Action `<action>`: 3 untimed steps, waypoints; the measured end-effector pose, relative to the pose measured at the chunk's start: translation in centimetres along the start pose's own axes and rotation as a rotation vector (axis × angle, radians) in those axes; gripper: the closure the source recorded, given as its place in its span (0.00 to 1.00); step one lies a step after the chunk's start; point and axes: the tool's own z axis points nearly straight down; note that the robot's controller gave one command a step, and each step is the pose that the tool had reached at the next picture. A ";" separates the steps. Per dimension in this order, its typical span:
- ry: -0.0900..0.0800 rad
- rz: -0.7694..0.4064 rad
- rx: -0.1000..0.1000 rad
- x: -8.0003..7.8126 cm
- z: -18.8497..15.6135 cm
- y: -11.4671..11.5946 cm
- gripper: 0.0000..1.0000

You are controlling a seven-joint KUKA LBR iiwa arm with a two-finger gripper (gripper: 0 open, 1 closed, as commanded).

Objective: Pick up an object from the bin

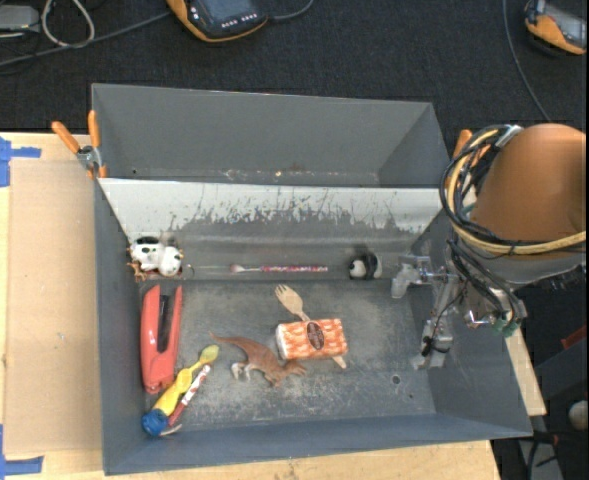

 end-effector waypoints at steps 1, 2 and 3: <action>-0.008 -0.003 0.001 -0.2 -0.3 0.0 0.00; -0.011 0.006 0.000 -0.7 7.2 3.1 0.00; -0.016 0.101 0.000 0.4 12.7 5.7 0.00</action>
Offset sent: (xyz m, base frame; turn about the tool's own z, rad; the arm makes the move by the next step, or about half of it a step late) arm 0.0080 0.0469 -0.1116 0.0095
